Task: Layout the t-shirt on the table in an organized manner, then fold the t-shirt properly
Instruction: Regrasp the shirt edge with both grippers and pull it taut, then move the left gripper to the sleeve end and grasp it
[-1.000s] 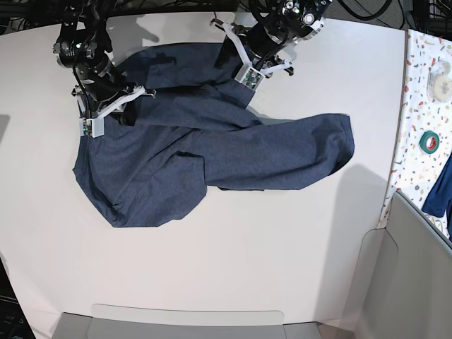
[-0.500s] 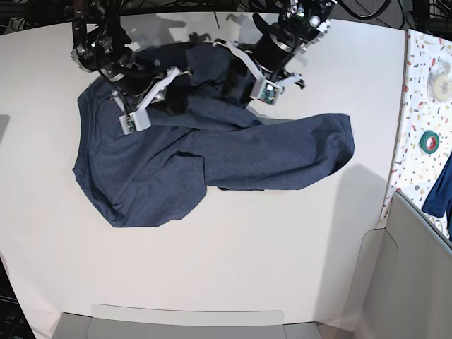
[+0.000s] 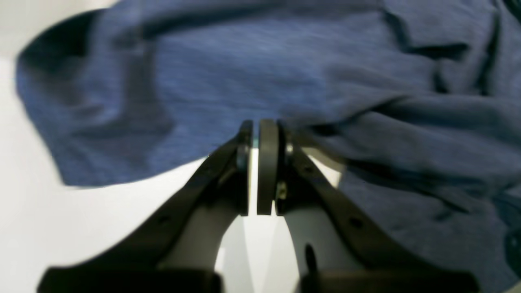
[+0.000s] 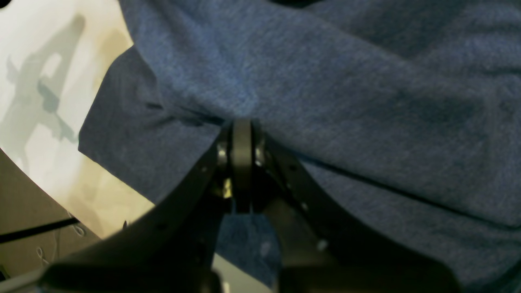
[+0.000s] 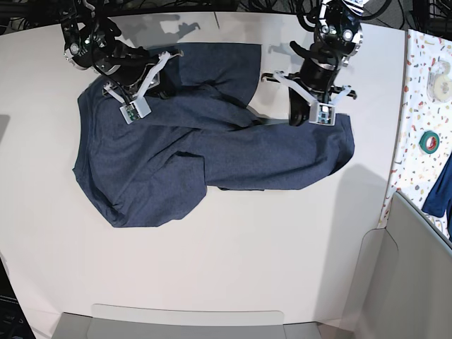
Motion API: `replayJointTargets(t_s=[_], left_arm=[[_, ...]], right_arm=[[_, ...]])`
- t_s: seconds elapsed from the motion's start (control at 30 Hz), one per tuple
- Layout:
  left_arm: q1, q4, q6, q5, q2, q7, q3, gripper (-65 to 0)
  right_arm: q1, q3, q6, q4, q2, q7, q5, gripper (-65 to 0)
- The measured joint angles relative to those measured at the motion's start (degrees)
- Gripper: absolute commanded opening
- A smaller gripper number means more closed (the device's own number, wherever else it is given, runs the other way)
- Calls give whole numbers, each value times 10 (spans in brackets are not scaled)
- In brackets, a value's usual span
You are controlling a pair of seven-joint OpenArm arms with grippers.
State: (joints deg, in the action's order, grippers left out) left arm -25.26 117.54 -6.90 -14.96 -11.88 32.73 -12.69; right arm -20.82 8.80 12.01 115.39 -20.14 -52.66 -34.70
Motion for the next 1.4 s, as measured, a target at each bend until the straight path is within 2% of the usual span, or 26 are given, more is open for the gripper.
replayJointTargets(t_s=[0.2,0.4,0.53,0.73,0.9,1.1,1.23,1.3,1.4], left_arm=[[0,0,0,0,0,0,12,-602],[6,-1,5,0,-3,72,13,-451],[25,-9,7,0,-26,95,12,-415],[25,-10,7,0,-94,108,10,-411],[24,-12,7,0,-156,108,7,-363],[22,-12,9,0,-203,108,5,-354],[24,-12,6,5,-256,106,-64,-356],[26,-12,5,49,-269,108,-109,-356],[26,-12,8,151,-269,108,-160,-357]], right_arm=[[-21,2,0,-28,2,-5,92,-650],[-43,2,0,-26,3,6,138,-650],[-54,2,2,-24,-1,17,149,-650],[-68,0,3,-22,-34,25,144,-650],[-74,0,6,-19,-63,26,138,-650],[-73,0,6,-19,-65,25,138,-650],[-71,0,6,-19,-65,22,138,-650],[-71,0,6,-19,-65,22,138,-650],[-71,0,6,-19,-65,22,138,-650]])
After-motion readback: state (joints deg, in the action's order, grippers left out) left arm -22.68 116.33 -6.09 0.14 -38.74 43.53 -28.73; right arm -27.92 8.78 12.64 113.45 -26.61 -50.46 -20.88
